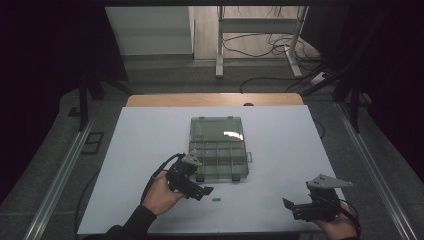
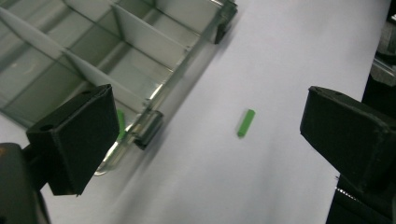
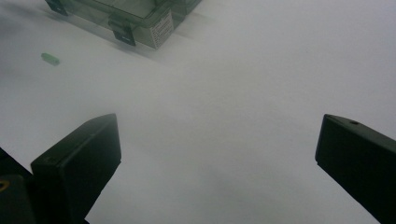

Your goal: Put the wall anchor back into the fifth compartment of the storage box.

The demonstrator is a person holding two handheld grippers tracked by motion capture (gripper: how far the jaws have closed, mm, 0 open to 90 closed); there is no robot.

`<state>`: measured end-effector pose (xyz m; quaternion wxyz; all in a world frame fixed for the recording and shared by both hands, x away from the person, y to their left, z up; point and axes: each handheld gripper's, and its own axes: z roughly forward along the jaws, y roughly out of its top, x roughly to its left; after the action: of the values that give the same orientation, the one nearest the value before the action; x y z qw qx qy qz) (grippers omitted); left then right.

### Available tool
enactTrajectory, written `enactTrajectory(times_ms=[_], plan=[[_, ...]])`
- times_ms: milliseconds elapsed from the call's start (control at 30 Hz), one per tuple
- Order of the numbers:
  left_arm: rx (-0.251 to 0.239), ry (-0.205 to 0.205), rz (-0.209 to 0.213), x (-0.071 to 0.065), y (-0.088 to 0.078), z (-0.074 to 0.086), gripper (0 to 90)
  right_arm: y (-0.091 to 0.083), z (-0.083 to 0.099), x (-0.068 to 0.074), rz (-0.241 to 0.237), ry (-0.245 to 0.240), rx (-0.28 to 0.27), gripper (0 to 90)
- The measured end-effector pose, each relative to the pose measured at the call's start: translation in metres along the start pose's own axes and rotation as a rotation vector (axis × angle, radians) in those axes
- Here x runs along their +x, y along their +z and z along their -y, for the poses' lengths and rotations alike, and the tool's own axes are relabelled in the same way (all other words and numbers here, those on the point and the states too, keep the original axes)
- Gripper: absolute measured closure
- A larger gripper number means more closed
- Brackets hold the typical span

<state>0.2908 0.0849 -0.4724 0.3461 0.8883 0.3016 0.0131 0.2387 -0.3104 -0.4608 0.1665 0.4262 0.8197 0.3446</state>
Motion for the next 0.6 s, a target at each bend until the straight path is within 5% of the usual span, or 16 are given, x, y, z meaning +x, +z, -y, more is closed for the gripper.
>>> enactTrajectory(times_ms=[367,600], plan=[[0.071,0.070,0.035,-0.017,0.020,0.002,32.2,0.000,0.000,0.000,0.001,-0.002,0.001,0.6],[0.105,0.067,0.047,-0.022,0.038,0.005,53.9,0.000,0.000,0.000,0.000,-0.007,0.004,0.6]])
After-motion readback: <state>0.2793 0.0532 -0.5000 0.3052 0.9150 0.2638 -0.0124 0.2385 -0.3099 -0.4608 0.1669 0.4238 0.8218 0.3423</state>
